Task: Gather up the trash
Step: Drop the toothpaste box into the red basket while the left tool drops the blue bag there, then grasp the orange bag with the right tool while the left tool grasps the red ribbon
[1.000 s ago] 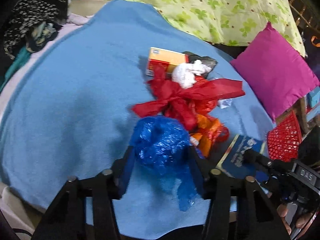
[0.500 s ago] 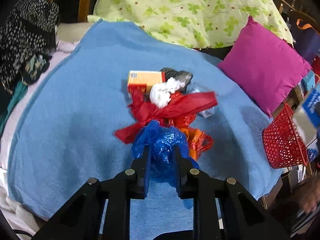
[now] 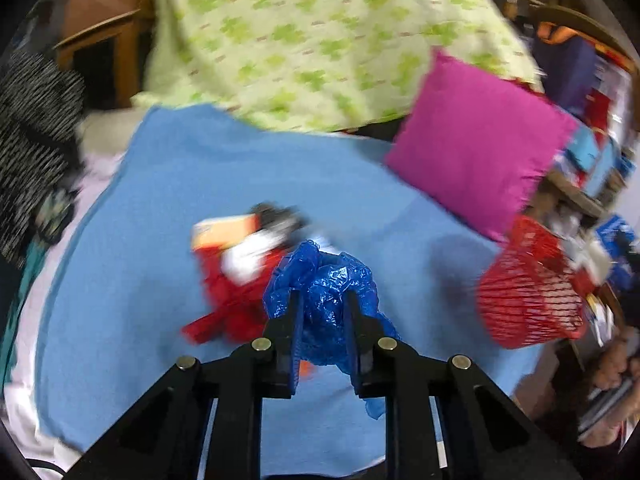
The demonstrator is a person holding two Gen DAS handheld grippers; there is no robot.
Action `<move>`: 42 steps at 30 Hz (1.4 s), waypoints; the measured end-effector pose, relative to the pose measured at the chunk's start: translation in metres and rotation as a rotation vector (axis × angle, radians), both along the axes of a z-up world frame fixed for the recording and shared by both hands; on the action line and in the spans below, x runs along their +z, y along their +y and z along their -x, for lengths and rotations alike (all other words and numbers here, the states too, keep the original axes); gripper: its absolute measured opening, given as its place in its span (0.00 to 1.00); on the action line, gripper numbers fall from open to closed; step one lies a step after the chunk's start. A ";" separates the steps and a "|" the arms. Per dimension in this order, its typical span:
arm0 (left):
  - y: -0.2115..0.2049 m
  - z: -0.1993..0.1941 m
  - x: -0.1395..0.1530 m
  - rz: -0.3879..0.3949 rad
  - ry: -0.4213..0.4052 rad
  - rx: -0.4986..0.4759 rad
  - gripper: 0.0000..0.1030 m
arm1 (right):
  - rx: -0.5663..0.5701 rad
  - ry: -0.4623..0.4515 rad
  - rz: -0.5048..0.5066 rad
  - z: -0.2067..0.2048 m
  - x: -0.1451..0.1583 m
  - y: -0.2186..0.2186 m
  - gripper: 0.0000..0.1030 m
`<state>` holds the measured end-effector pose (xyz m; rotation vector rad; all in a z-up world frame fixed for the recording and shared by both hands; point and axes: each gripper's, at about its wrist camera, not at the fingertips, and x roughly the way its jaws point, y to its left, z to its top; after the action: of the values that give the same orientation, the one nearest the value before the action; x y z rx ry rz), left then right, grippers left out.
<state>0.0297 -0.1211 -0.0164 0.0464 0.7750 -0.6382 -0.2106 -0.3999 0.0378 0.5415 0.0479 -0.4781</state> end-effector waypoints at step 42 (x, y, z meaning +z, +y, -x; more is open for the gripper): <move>0.036 -0.007 -0.006 -0.110 -0.138 0.180 0.58 | 0.252 0.005 0.201 -0.022 -0.004 0.068 0.55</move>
<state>0.0366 -0.0853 -0.0226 0.1189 0.6719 -0.4170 -0.1886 -0.3323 0.0336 0.3309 0.0714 -0.2351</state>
